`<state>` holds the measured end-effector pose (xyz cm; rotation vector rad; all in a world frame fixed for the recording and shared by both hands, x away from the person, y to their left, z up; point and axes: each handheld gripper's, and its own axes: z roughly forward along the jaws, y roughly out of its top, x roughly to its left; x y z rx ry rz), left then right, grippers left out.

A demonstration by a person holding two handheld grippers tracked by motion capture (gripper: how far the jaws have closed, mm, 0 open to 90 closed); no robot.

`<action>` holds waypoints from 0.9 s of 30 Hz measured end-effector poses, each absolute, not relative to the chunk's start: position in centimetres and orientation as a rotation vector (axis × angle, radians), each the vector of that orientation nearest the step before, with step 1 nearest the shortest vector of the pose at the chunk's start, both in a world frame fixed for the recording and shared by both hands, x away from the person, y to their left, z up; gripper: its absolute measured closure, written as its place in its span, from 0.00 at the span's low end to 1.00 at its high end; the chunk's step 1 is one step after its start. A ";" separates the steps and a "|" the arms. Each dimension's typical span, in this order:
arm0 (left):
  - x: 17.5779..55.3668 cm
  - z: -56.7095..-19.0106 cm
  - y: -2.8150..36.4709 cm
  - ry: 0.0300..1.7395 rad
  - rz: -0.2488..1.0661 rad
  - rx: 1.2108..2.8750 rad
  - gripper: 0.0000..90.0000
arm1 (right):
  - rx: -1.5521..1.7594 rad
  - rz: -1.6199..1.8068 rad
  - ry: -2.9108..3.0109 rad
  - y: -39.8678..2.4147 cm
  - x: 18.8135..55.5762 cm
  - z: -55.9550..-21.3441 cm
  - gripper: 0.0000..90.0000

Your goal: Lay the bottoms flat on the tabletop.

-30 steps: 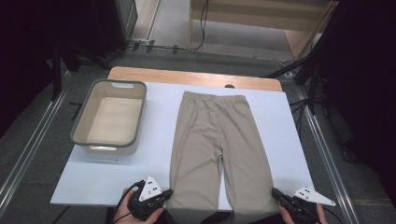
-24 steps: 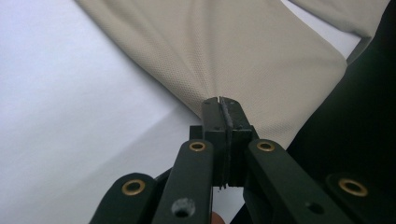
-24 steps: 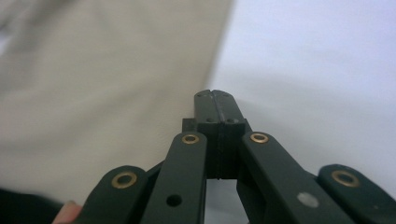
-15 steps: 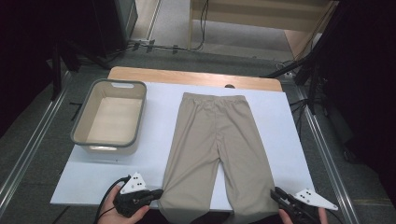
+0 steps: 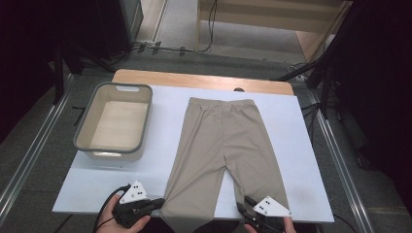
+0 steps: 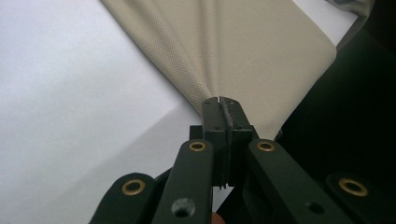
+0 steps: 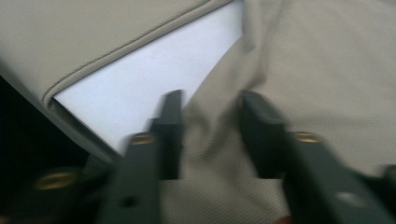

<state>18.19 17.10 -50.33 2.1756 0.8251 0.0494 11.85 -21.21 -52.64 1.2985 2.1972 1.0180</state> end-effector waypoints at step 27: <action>18.7 -49.3 17.1 0.791 0.092 1.973 0.02 | 1.546 0.999 2.019 -32.0 12.2 -53.0 0.73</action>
